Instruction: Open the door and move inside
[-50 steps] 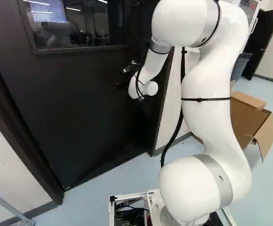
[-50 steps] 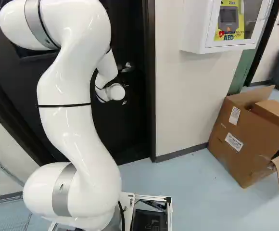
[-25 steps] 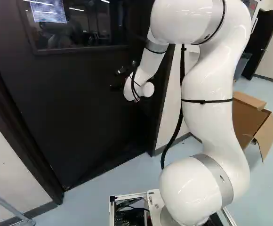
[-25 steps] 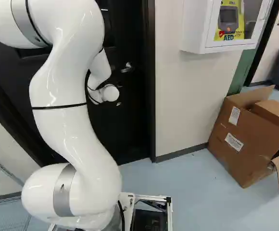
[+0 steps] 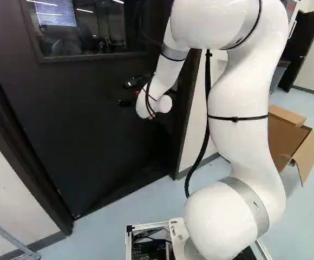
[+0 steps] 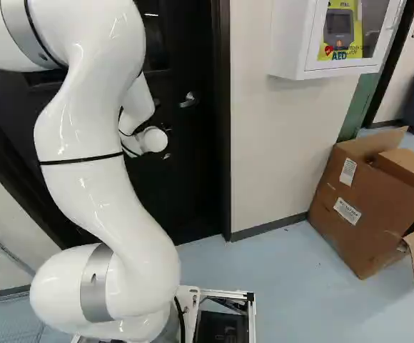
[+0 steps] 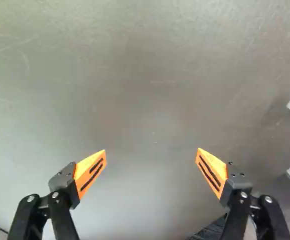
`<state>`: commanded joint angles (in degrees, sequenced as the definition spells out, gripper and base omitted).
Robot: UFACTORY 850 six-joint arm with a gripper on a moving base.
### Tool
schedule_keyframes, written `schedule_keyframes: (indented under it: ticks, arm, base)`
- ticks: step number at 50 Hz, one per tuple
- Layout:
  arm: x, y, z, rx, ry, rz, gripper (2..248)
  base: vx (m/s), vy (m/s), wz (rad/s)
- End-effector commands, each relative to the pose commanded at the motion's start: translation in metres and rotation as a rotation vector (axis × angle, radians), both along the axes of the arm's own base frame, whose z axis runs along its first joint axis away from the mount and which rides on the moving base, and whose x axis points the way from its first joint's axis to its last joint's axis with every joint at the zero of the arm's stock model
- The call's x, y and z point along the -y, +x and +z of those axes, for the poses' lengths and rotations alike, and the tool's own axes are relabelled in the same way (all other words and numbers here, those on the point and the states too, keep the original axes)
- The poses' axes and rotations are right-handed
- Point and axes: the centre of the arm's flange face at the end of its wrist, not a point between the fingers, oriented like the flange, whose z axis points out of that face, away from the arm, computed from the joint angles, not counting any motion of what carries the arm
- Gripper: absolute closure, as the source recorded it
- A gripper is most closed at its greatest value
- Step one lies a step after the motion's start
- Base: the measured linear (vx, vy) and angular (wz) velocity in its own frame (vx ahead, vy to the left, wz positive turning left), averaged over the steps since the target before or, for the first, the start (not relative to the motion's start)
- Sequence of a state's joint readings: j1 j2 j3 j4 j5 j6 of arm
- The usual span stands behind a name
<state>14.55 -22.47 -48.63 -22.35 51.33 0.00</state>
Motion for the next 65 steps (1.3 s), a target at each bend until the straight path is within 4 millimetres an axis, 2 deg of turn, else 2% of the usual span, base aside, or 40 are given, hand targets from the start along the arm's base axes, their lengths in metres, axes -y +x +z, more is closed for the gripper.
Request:
schedule_keyframes:
  ticks: [13,23,65]
  arm:
    - [-0.021,0.001,-0.001,0.004,0.001,0.035,3]
    - [-0.031,0.011,-0.002,0.011,0.003,0.047,3]
    - [-0.053,0.091,-0.015,0.069,0.02,0.044,3]
  base:
    - [0.0,0.0,0.0]
    - [0.0,0.0,0.0]
    - [0.0,0.0,0.0]
